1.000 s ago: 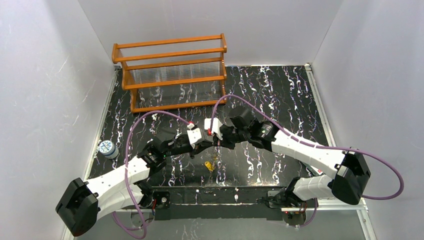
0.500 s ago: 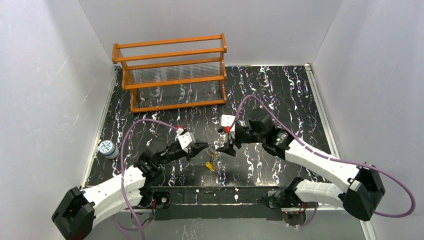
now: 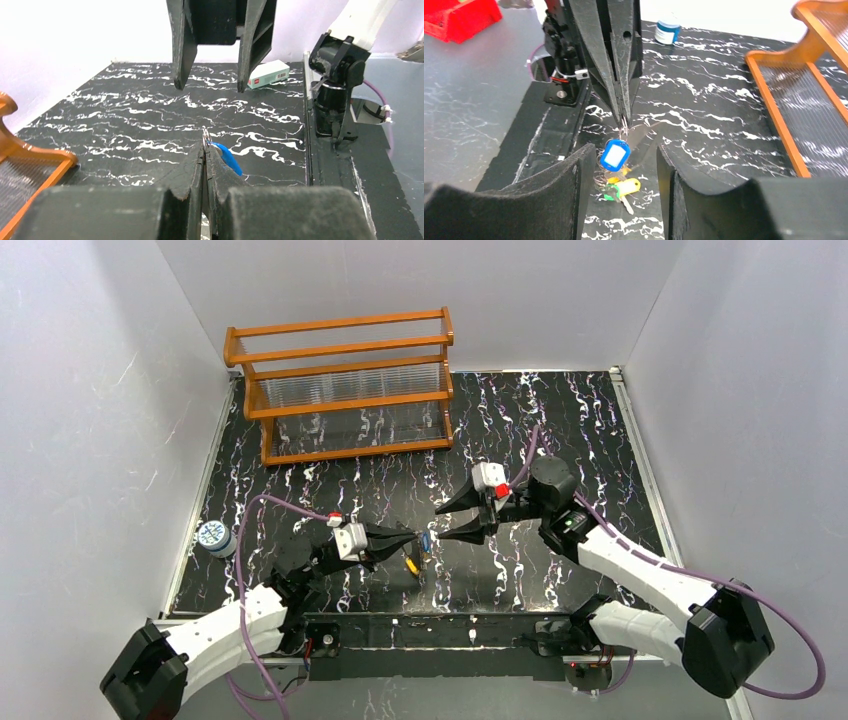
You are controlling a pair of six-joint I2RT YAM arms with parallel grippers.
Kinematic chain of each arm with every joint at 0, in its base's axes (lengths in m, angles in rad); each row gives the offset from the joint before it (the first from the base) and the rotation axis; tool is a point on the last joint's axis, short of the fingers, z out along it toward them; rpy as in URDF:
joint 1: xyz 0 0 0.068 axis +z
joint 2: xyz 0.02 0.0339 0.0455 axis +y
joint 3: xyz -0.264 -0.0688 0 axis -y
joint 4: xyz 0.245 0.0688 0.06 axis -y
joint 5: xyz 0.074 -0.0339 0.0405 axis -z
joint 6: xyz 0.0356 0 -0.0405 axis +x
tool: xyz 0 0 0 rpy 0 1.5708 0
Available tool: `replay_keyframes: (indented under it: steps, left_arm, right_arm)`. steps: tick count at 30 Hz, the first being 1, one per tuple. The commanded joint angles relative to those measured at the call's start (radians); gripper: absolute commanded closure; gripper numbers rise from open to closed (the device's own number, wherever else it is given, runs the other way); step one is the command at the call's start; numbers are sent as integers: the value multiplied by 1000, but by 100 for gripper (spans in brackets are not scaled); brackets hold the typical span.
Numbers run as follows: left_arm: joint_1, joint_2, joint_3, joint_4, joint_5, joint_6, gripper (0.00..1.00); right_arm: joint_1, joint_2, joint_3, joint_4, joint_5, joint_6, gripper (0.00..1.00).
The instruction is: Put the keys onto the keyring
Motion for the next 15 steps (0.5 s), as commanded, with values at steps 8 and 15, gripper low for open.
replay_keyframes:
  steps: [8, 15]
  left_arm:
    - [-3, 37, 1, 183, 81, -48, 100]
    - [-5, 54, 2, 186, 84, -50, 100]
  right_arm:
    - [0, 124, 47, 167, -136, 152, 50]
    - [0, 142, 50, 202, -140, 203, 49]
